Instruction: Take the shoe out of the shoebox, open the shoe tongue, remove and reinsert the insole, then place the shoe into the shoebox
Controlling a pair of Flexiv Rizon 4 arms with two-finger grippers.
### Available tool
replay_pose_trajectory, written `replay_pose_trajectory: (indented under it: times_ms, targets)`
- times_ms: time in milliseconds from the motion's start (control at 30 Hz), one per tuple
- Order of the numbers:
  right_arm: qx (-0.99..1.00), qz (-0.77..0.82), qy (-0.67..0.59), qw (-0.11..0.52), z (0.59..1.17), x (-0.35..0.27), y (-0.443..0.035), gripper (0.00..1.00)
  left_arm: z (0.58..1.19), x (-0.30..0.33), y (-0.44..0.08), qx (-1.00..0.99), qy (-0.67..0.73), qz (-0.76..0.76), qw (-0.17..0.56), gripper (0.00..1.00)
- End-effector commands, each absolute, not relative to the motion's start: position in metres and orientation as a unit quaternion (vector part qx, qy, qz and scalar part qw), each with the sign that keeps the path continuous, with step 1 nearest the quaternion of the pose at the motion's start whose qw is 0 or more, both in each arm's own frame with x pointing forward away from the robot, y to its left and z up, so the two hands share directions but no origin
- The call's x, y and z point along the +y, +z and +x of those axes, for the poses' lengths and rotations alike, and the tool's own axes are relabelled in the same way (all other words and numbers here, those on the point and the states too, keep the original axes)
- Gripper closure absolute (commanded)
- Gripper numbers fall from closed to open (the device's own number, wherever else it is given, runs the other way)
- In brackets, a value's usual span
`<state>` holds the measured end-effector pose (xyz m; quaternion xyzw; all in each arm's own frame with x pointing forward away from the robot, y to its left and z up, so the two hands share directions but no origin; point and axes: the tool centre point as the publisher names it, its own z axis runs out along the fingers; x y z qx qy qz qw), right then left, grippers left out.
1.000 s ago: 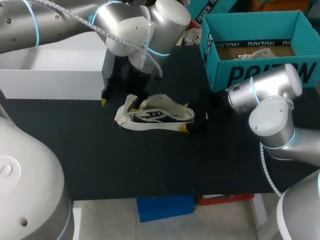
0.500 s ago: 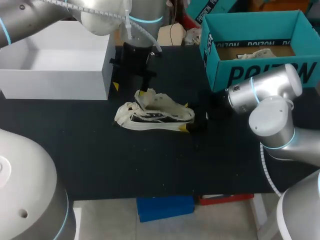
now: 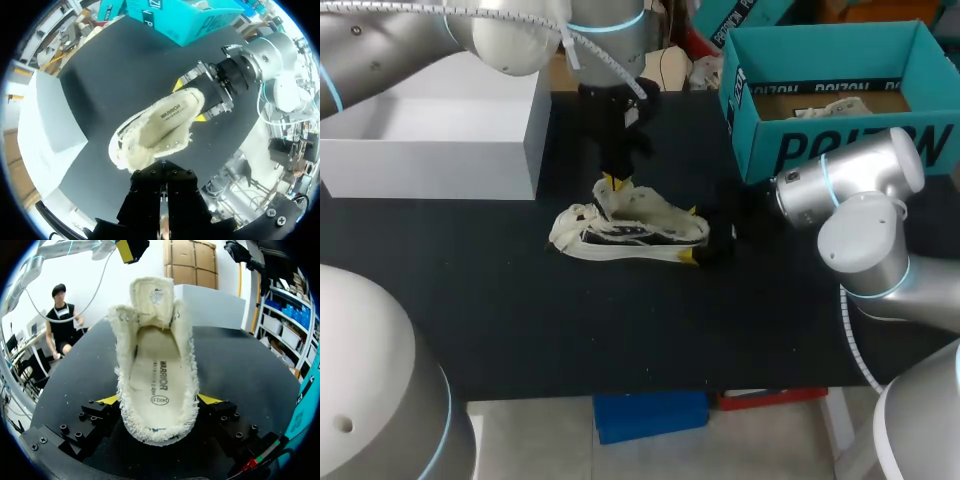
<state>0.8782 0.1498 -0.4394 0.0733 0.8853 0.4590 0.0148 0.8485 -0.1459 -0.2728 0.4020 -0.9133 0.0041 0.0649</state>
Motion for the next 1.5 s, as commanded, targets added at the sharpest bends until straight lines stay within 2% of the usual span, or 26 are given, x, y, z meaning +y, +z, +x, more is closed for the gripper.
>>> replay_pose_trajectory:
  times_ms: [33, 400, 533, 767, 967, 1500]
  targets:
    - [0.885, 0.074, 0.459, 0.015, 0.879, 0.151, -0.441, 1.00, 0.856, -0.146, -0.275, -0.976, 0.036, -0.114, 0.183, 1.00]
    - [0.885, 0.074, 0.459, 0.015, 0.879, 0.151, -0.441, 1.00, 0.856, -0.146, -0.275, -0.975, 0.036, -0.116, 0.184, 1.00]
    - [0.885, 0.074, 0.459, 0.015, 0.879, 0.151, -0.441, 1.00, 0.862, -0.155, -0.270, -0.965, 0.079, -0.193, 0.159, 1.00]
    - [0.885, 0.074, 0.459, 0.015, 0.879, 0.151, -0.441, 1.00, 0.877, -0.163, -0.274, -0.961, 0.091, -0.227, 0.128, 1.00]
    - [0.885, 0.074, 0.459, 0.015, 0.879, 0.151, -0.441, 1.00, 0.884, -0.169, -0.295, -0.962, 0.085, -0.232, 0.116, 1.00]
    - [0.885, 0.074, 0.459, 0.015, 0.879, 0.151, -0.441, 1.00, 0.878, -0.176, -0.358, -0.972, 0.055, -0.173, 0.152, 1.00]
